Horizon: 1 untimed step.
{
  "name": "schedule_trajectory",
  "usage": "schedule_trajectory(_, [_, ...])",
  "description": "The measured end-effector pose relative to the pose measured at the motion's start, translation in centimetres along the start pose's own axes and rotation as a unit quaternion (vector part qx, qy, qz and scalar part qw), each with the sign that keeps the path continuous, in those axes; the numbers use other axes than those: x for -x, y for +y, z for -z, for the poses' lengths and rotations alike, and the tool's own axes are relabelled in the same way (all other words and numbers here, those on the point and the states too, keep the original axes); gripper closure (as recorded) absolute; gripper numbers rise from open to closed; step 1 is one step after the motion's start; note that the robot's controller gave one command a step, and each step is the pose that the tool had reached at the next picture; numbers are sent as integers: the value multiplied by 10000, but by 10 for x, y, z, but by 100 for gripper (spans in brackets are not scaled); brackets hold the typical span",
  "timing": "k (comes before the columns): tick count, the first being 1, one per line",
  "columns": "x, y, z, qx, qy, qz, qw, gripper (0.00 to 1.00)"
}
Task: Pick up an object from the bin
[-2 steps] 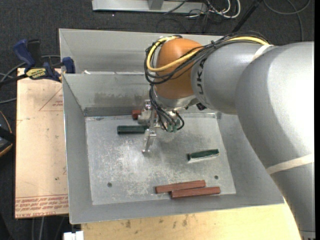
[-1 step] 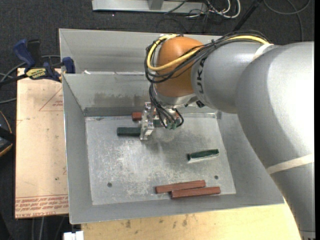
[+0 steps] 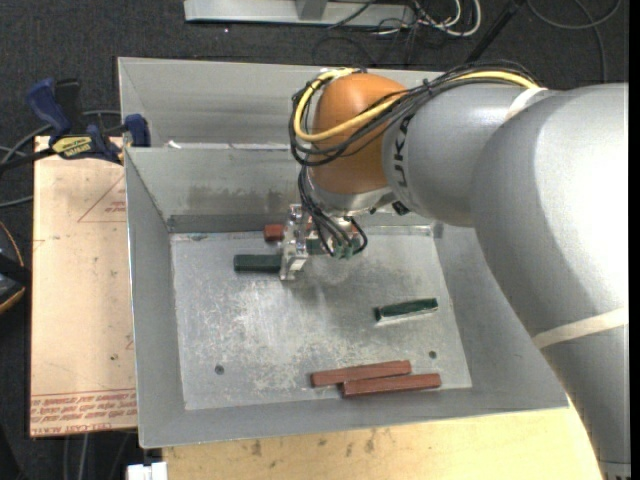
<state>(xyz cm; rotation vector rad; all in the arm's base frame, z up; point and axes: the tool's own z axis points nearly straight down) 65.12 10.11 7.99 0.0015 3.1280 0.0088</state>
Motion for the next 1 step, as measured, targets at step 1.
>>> schedule_trajectory(1, [-6,2,128,-21,48,268,9996,100])
